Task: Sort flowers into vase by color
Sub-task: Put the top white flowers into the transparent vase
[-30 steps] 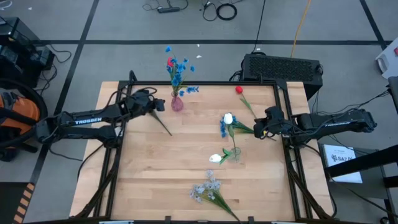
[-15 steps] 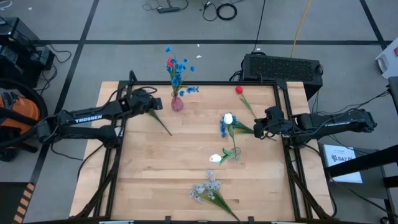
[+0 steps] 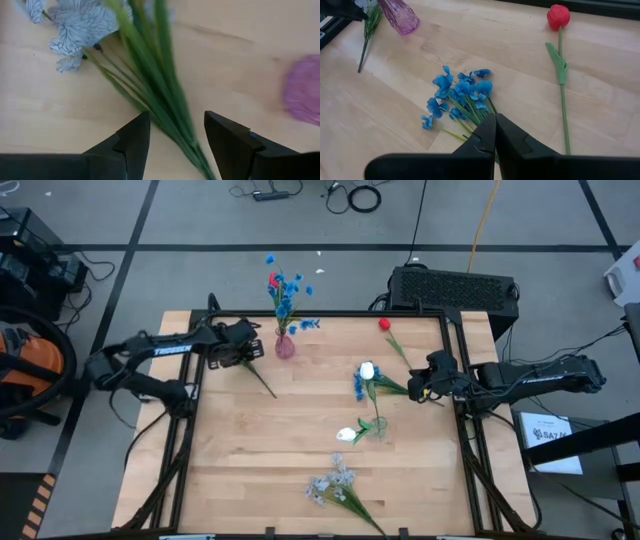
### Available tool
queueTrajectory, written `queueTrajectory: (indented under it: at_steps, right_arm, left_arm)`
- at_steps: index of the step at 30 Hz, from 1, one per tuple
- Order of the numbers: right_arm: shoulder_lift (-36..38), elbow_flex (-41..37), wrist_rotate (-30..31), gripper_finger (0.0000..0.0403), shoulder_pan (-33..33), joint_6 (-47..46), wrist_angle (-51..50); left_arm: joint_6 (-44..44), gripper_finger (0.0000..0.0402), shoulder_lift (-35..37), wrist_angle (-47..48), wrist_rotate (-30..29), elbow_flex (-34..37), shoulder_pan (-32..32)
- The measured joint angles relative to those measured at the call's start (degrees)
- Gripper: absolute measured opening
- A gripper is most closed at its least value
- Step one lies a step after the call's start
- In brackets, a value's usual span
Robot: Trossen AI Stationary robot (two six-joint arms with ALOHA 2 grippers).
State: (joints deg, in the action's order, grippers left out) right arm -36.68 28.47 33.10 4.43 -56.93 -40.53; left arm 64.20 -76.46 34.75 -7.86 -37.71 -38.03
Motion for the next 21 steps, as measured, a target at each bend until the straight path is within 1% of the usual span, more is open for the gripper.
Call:
queueTrajectory:
  at_steps: [5, 8, 9, 11, 15, 16, 19, 21]
  right_arm:
    - [0.00, 0.00, -0.24, 0.0000, 0.00, -0.85, 0.01]
    - [0.00, 0.00, -0.33, 0.0000, 0.00, -0.61, 0.00]
    - [0.01, 0.00, -0.35, 0.0000, 0.00, -0.55, 0.00]
    - [0.00, 0.00, -0.37, 0.0000, 0.00, -0.18, 0.00]
    - [0.02, 0.00, -1.81, 0.0000, 0.00, 1.08, -0.02]
    - [0.00, 0.00, -2.74, 0.0000, 0.00, 1.68, -0.02]
    - [0.01, 0.00, -5.58, 0.0000, 0.00, 3.00, -0.17]
    - [0.01, 0.00, -6.72, 0.0000, 0.02, 3.69, -0.26]
  left_arm:
    - [-1.62, 0.0193, -4.61, -2.77, -0.02, 0.00, -1.52]
    - [-4.56, 0.0178, -6.89, -4.57, 3.06, 0.00, -2.53]
    - [-4.72, 0.0167, -7.47, -4.31, 3.78, -0.06, -2.79]
    - [-4.65, 0.0132, -8.24, -3.42, 5.33, -0.28, -3.12]
    - [-2.55, 0.0035, -7.87, -0.64, 6.89, -0.22, -1.15]
    - [-1.54, 0.0020, -7.38, 0.31, 7.49, -0.21, -0.11]
    - [2.44, 0.0016, -5.43, 3.66, 11.29, 0.12, 4.57]
    - [6.20, 0.0016, -3.90, 5.32, 12.07, 0.15, 8.63]
